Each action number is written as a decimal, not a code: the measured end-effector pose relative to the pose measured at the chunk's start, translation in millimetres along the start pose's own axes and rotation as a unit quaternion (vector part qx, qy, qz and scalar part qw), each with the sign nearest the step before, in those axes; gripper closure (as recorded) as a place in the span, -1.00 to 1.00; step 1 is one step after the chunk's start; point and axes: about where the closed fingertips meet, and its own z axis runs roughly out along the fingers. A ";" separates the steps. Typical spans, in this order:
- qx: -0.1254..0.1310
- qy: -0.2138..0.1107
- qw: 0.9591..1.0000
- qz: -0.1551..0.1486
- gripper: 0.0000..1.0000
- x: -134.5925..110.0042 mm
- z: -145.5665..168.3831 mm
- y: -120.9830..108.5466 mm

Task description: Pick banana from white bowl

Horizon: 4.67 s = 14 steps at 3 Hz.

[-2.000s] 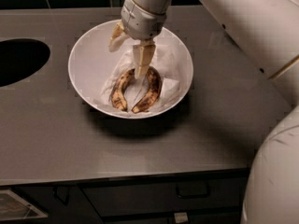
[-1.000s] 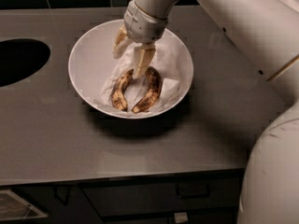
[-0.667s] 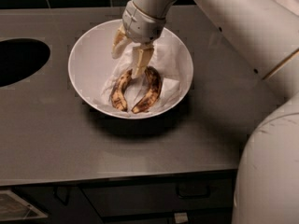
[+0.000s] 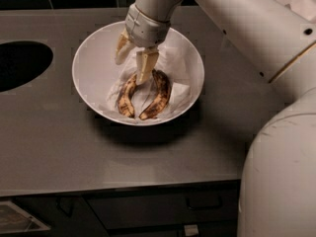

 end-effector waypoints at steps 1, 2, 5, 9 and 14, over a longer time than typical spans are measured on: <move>-0.007 -0.001 1.000 -0.004 -0.18 -1.3 6.1 -0.4; -0.007 0.000 1.000 -0.018 -0.16 -6.6 21.7 6.2; -0.019 -0.003 1.000 -0.016 0.20 -3.1 33.0 12.3; -0.014 0.018 1.000 -0.013 1.00 -11.0 20.9 8.8; 0.075 0.145 0.986 -0.032 1.00 -95.6 -90.2 6.2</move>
Offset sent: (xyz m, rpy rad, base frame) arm -0.0083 0.0075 -0.0166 -0.0406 0.0267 0.0587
